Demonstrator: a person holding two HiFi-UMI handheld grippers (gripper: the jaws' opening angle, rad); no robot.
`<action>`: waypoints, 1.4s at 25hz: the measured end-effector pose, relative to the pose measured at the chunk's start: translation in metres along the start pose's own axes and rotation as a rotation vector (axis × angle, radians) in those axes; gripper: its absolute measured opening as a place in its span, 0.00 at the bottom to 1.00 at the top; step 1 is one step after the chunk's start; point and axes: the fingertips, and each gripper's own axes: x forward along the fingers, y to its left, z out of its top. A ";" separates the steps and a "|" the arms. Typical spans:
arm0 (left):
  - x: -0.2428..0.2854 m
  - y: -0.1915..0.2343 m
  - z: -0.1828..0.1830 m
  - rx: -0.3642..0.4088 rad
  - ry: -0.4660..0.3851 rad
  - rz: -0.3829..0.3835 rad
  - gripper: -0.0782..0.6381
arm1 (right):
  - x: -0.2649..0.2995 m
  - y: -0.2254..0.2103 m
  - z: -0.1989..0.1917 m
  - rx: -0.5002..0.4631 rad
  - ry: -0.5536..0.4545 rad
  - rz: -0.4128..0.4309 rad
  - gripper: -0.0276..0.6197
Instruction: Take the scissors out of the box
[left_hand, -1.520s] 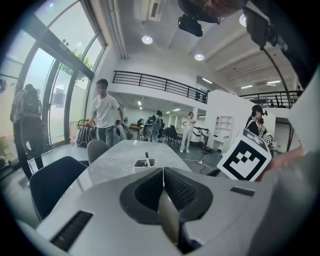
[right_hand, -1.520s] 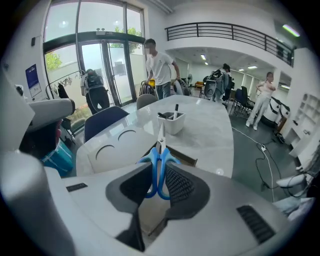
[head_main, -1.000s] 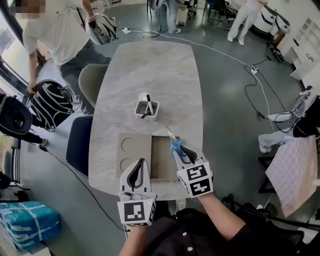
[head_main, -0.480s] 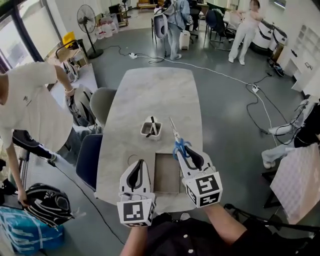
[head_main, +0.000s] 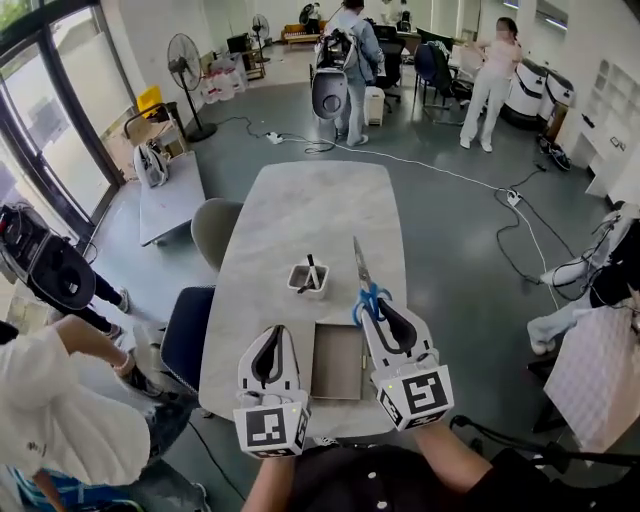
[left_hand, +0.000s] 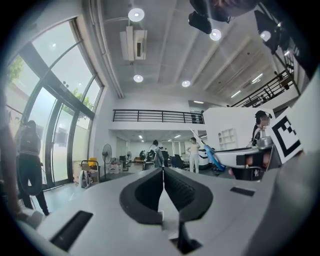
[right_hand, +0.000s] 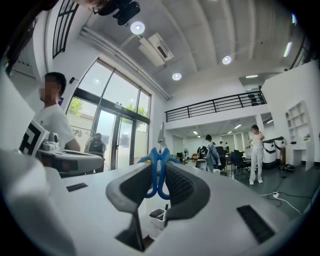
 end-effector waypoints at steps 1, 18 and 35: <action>-0.001 0.001 0.002 0.002 -0.005 0.003 0.13 | -0.002 0.000 0.003 -0.001 -0.013 0.000 0.17; -0.013 0.003 0.014 0.014 -0.021 0.024 0.13 | -0.013 0.002 0.020 -0.001 -0.061 -0.018 0.17; -0.017 0.002 0.015 0.005 -0.028 0.020 0.13 | -0.016 0.008 0.025 -0.018 -0.067 -0.014 0.17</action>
